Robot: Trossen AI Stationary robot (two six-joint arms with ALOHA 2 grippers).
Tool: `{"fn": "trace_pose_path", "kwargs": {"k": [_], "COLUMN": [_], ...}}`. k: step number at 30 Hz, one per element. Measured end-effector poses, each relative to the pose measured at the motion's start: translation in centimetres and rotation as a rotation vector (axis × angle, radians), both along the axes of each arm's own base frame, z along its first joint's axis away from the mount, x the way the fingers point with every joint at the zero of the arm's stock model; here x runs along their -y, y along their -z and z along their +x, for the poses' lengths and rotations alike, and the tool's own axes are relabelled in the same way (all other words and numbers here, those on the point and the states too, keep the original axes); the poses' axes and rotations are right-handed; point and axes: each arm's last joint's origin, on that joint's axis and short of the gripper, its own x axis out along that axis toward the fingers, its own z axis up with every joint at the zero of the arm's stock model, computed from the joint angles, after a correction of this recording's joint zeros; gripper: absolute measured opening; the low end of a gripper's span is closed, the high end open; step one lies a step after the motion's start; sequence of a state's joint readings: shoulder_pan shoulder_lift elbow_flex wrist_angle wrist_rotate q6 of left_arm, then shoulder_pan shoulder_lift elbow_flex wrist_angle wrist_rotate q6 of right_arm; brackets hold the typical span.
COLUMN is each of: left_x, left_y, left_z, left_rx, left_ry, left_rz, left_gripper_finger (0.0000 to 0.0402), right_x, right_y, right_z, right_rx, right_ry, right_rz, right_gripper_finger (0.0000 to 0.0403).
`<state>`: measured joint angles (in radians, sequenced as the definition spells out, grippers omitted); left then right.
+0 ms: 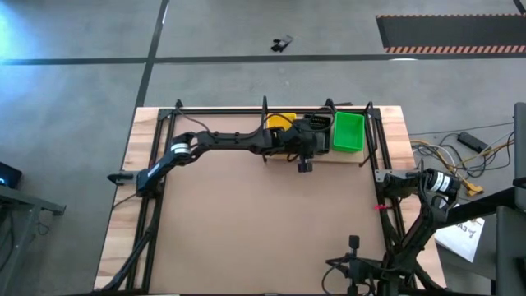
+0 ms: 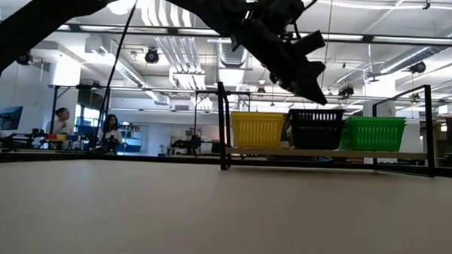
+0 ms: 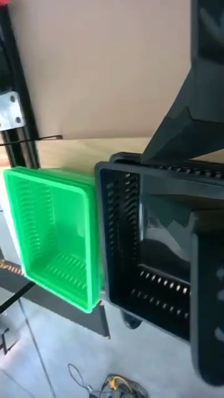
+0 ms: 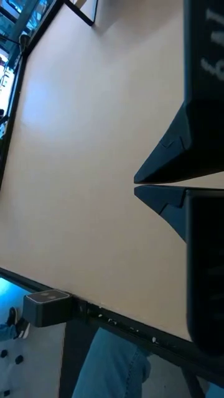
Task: Stack baskets on shelf by color
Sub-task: Stack the black bin on top of the black bins on the shelf
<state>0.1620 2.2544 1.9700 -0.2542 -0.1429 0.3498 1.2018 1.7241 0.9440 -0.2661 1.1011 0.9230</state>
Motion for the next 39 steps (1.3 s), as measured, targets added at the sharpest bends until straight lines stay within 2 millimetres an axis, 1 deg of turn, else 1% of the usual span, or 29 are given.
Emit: {"fn": "trace_pose_path", "kwargs": {"k": [4, 10, 12, 18, 23, 28, 32, 34, 36, 38, 39], "left_x": [0.1, 0.4, 0.3, 0.2, 0.4, 0.4, 0.9, 1.5, 1.7, 1.7, 1.5], "left_y": [-0.3, 0.2, 0.5, 1.6, 0.9, 0.6, 0.2, -0.4, -0.9, -0.7, -0.2], "left_z": [-0.1, -0.5, -0.6, 0.3, 0.9, 1.0, 0.5, 0.2, -0.1, -0.2, -0.2], "left_rx": [-0.008, -0.085, -0.103, -0.061, 0.046, 0.083, 0.033, 0.004, -0.014, -0.033, -0.052], "left_ry": [0.002, 0.005, -0.019, -0.030, -0.024, -0.026, -0.020, 0.006, 0.009, -0.007, -0.020], "left_rz": [-0.003, -0.004, 0.009, 0.022, 0.024, 0.014, 0.003, 0.010, 0.023, 0.052, 0.061], "left_gripper_finger": [0.0070, 0.0098, 0.0100, 0.0072, 0.0048, 0.0032, 0.0027, 0.0026, 0.0026, 0.0026, 0.0026], "right_x": [0.0, 0.0, 0.0, 0.1, 0.1, 0.1, 0.1, 0.1, 0.1, 0.1, 0.1], "right_y": [0.0, 0.0, 0.0, 0.0, 0.0, 0.0, 0.0, 0.0, 0.1, 0.1, 0.1], "right_z": [0.0, 0.0, 0.0, 0.0, 0.0, 0.0, 0.0, 0.0, 0.0, 0.0, 0.0], "right_rx": [0.000, 0.000, -0.001, -0.003, -0.002, -0.003, -0.001, -0.001, -0.003, -0.005, -0.005], "right_ry": [0.000, 0.000, -0.002, -0.001, 0.002, 0.001, 0.006, 0.007, 0.003, 0.000, 0.000], "right_rz": [0.000, 0.000, -0.004, -0.010, -0.003, -0.008, 0.003, 0.005, -0.006, -0.014, -0.015], "right_gripper_finger": [0.0009, 0.0009, 0.0009, 0.0009, 0.0009, 0.0009, 0.0009, 0.0009, 0.0009, 0.0009, 0.0009]}}
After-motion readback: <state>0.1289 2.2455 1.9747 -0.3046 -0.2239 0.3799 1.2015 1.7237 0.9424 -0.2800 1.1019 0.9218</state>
